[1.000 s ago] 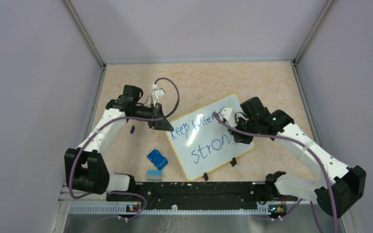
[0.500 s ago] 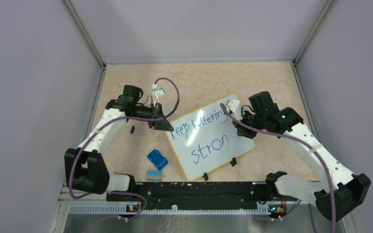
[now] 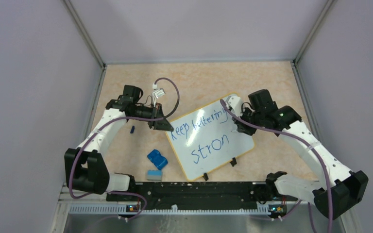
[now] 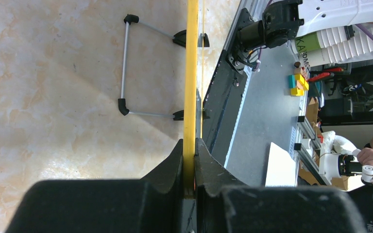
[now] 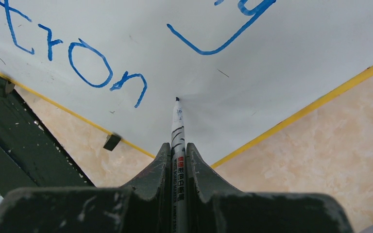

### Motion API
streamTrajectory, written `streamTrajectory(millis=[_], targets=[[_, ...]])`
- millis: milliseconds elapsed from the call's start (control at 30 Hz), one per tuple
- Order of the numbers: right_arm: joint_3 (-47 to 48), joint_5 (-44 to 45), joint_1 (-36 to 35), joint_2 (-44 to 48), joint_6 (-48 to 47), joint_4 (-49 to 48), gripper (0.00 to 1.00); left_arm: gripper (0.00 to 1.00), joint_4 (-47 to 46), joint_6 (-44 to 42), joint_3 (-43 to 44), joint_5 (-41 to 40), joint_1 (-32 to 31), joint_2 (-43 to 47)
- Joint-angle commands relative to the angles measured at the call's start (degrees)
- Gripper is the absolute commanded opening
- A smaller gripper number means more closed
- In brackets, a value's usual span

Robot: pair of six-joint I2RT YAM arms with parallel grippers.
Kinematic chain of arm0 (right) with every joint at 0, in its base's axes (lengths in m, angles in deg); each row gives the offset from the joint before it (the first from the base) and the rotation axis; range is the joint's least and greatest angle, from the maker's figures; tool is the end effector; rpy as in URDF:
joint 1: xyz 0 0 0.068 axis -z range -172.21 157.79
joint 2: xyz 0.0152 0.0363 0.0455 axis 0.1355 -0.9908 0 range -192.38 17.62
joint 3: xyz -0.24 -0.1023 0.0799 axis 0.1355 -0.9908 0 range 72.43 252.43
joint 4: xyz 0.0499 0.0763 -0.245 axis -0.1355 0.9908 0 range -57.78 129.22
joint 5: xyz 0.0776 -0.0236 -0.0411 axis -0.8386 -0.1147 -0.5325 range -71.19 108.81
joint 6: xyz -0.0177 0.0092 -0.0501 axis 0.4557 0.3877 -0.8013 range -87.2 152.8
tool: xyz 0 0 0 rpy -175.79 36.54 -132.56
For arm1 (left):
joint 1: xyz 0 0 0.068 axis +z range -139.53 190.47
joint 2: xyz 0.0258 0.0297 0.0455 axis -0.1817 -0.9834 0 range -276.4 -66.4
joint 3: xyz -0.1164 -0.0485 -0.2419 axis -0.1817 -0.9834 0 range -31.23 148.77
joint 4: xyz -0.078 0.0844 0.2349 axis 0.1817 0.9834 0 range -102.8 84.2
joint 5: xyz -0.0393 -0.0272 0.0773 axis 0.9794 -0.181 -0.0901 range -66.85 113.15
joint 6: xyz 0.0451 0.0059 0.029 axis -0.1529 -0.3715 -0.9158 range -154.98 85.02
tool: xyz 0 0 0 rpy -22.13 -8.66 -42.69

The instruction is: Write a sentence on the whiteboard

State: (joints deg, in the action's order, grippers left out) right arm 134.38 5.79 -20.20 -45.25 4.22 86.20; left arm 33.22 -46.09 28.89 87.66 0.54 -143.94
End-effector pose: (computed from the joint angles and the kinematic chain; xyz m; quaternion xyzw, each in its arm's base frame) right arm 0.1799 0.1047 0.3156 -0.4789 0.8180 0.1065 0.3001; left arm 0.2454 -0.0756 0.2753 0.2708 0.7868 -0.5174 0.1996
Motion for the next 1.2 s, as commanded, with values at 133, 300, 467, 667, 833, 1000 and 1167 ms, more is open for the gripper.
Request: streamTrajectory(millis=[133,300,467,667,833,1000,1167], targets=[[2.8,-0.6,0.4,-1.5,1.2,-3.1,0.0,0.0,-1.5,-3.8,-1.3,-5.1,-1.0,-1.1],[3.3,-3.3,0.3,-2.4,1.2,-2.4,0.0,0.0,-1.5,-3.9,-1.3,-5.1,-1.0,-1.0],[2.8,-4.5,-0.3,-2.6,0.7,-1.5,0.0,0.0,-1.5,-4.1,-1.3,-5.0,-1.0,-1.2],[0.9,-3.7,-2.4,-2.6,-0.9,0.0,0.0,0.0,-1.5,-4.1,-1.2,-4.9,-1.0,-1.4],[-0.5,-2.6,-2.8,-2.4,-2.2,1.2,0.0,0.0,-1.5,-4.1,-1.1,-4.8,-1.0,-1.7],[-1.4,-0.7,-2.7,-1.8,-3.1,1.6,0.0,0.0,-1.6,-4.0,-0.9,-4.8,-1.0,-1.9],[-1.5,2.0,-2.7,-1.1,-2.9,1.1,0.0,0.0,-1.6,-3.8,-0.8,-4.7,-1.0,-2.1]])
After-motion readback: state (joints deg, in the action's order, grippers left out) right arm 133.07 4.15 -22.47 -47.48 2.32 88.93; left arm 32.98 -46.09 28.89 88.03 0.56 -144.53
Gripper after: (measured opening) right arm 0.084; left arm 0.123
